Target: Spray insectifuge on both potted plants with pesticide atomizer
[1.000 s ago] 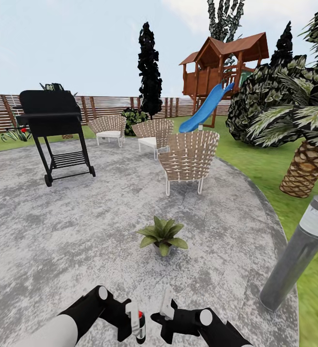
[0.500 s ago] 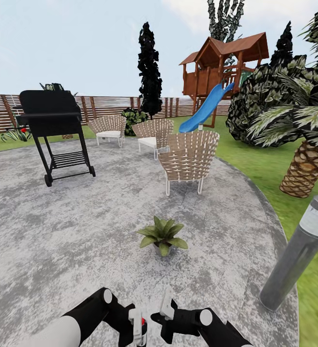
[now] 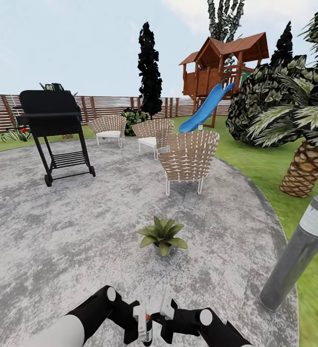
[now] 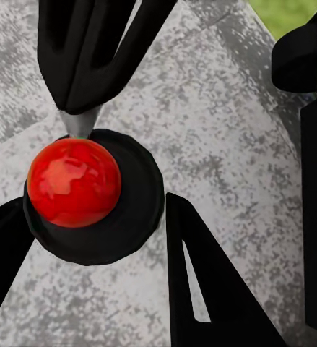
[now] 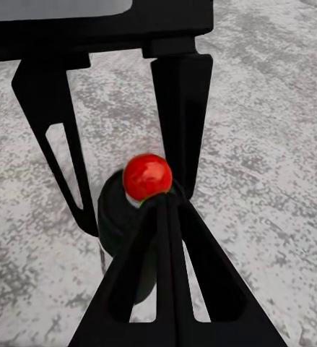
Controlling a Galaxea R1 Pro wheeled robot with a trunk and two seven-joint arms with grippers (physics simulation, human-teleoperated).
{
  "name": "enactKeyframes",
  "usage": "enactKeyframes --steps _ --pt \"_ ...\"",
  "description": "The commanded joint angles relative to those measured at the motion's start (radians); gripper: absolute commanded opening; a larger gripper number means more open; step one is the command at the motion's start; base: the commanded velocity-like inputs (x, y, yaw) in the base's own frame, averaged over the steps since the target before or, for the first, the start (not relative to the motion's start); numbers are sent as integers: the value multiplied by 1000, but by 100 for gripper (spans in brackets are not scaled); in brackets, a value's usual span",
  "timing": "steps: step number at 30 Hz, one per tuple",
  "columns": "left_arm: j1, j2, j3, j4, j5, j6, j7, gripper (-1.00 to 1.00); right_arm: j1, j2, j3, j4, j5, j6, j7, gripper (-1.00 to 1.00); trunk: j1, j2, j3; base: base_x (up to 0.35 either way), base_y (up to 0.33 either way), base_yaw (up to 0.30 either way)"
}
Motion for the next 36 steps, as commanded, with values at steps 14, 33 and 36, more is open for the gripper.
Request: enactKeyframes --steps 14,33,36 --pt "-1 13 -1 1 -12 -10 -1 -100 0 0 -1 -1 10 -6 -1 -100 0 0 -1 0 0 0" --pt "-2 235 0 13 -18 -7 -1 -100 0 -10 -4 0 14 -7 -2 -100 0 0 -1 0 0 0" --pt "-2 265 0 13 -19 -7 -1 -100 0 -12 -4 1 15 -7 -2 -100 0 0 -1 0 0 0"
